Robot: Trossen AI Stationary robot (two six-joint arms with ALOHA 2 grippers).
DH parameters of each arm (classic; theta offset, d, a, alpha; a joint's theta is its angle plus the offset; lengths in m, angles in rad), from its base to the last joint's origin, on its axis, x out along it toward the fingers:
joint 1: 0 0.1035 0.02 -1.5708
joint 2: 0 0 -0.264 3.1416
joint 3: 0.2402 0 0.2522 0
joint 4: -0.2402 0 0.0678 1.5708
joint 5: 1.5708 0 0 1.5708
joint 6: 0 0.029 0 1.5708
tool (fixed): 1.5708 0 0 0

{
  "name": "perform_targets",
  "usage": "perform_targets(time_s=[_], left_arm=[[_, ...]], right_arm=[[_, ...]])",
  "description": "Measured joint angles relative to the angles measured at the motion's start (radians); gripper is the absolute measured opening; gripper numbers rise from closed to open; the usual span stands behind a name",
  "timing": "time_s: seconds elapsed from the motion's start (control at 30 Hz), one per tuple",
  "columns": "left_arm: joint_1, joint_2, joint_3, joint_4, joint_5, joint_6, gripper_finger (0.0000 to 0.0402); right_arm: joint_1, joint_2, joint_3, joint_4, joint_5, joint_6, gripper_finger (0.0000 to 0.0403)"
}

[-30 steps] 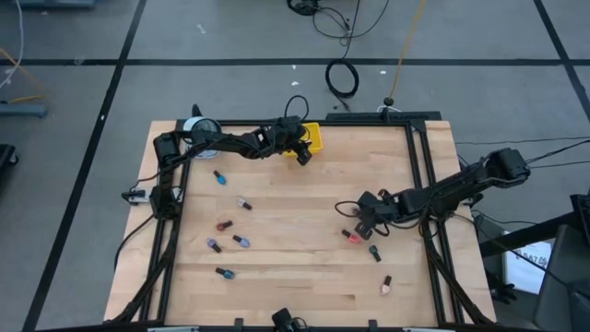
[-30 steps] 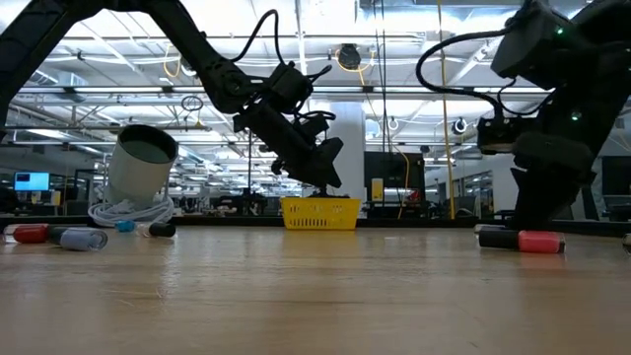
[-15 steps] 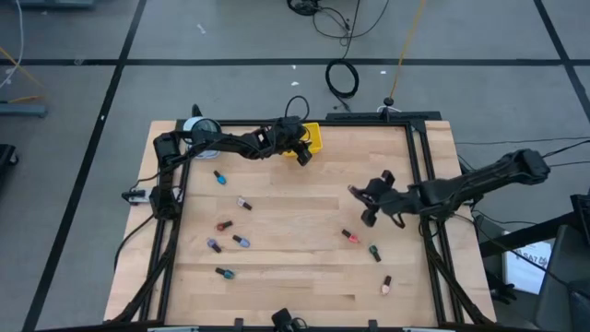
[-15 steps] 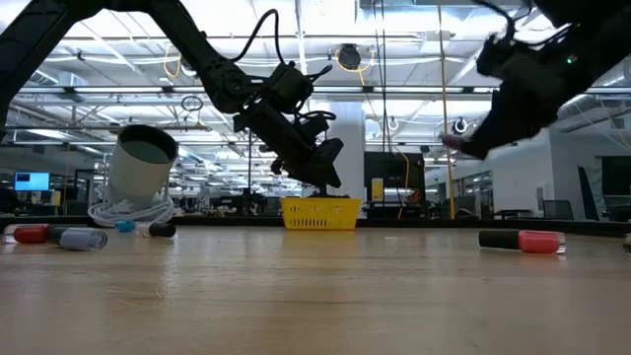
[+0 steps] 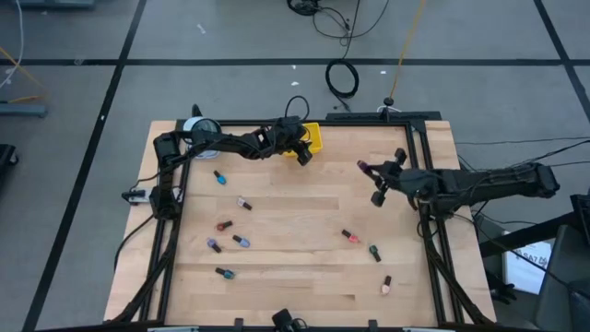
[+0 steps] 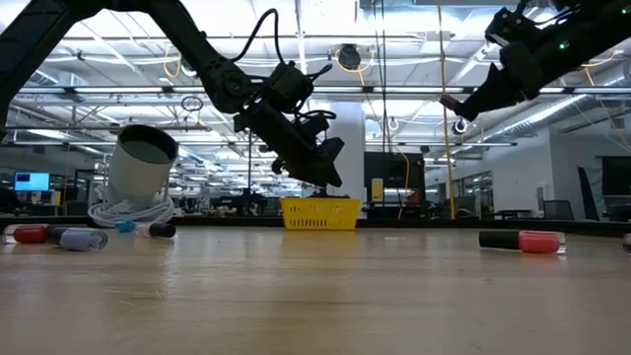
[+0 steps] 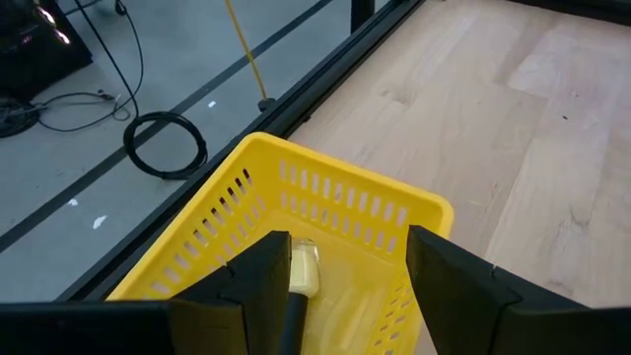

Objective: Pick & Place Nail Polish
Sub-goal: Put the right purple nail polish bottle into the yellow bin

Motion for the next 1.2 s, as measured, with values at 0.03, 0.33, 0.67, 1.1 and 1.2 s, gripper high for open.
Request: perform_targets(time_s=[0.03,0.33,0.67,1.1,1.2], left_arm=[[0.000,0.000,0.000,0.002,0.000,-0.001,0.0200],[-0.019,-0.083,-0.001,-0.004,0.268,-0.077,0.0200],[-0.080,-0.264,-0.090,-0.027,0.389,-0.085,0.0200],[-0.135,-0.351,-0.508,0.705,0.467,-0.357,0.0200],[-0.175,-0.350,-0.494,0.671,0.452,-0.364,0.0200]], right_arm=[[-0.012,-0.006,0.000,0.007,0.000,-0.015,0.0051],[-0.077,-0.012,-0.062,0.167,-0.173,-0.122,0.0051],[-0.107,-0.064,-0.114,0.228,-0.184,-0.207,0.0051],[-0.096,0.070,-0.114,0.344,-0.178,-0.305,0.0051],[-0.069,0.166,-0.114,0.446,-0.177,-0.397,0.0051]])
